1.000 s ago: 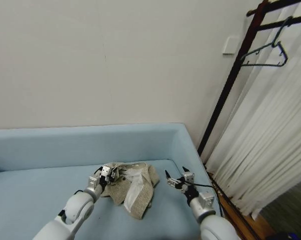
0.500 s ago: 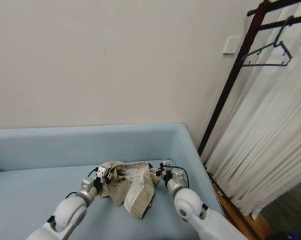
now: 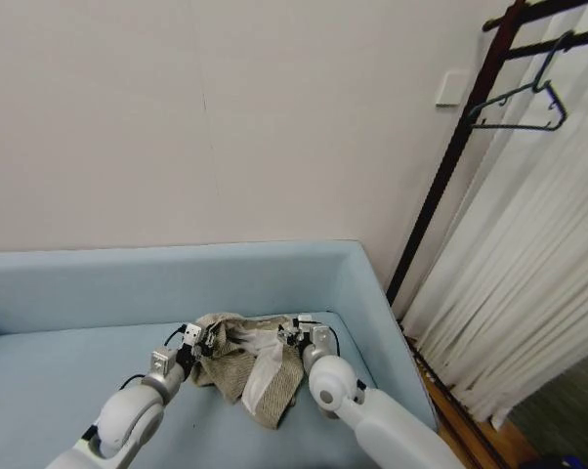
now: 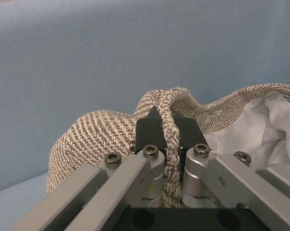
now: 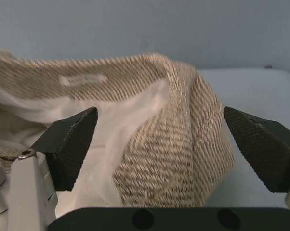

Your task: Pick up the clothes from the sofa and hang them on the clothes hanger.

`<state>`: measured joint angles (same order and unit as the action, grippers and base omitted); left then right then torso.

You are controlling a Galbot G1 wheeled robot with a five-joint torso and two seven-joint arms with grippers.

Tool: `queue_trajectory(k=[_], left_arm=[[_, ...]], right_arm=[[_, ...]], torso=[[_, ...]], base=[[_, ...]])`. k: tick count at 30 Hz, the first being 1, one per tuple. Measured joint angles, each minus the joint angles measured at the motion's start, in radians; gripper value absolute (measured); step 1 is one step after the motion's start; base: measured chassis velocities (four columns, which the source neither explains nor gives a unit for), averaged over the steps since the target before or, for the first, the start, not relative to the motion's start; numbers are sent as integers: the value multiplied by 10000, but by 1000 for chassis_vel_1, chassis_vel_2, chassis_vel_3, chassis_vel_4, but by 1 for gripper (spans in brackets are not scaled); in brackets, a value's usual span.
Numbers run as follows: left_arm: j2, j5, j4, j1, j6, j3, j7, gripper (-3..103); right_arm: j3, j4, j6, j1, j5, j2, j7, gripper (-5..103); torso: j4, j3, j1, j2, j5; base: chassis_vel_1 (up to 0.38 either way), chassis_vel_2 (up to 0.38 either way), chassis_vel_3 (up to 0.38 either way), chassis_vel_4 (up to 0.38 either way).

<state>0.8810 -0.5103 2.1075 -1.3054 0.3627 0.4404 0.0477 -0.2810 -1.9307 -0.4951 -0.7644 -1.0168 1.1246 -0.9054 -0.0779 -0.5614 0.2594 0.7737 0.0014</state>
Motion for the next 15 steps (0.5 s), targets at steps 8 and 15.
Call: queue_trajectory(k=[8, 15], left_arm=[[-5, -16, 23, 40, -6, 39, -46, 3], [-14, -35, -17, 136, -15, -28, -61, 3]], right_arm=[[2, 125, 0, -439, -76, 104, -385, 75], [84, 97, 37, -584, -58, 51, -349, 48]], torso=[[0, 1, 0, 2, 0], [0, 0, 0, 1, 0]], base=[[0, 0, 0, 0], [0, 0, 0, 0]])
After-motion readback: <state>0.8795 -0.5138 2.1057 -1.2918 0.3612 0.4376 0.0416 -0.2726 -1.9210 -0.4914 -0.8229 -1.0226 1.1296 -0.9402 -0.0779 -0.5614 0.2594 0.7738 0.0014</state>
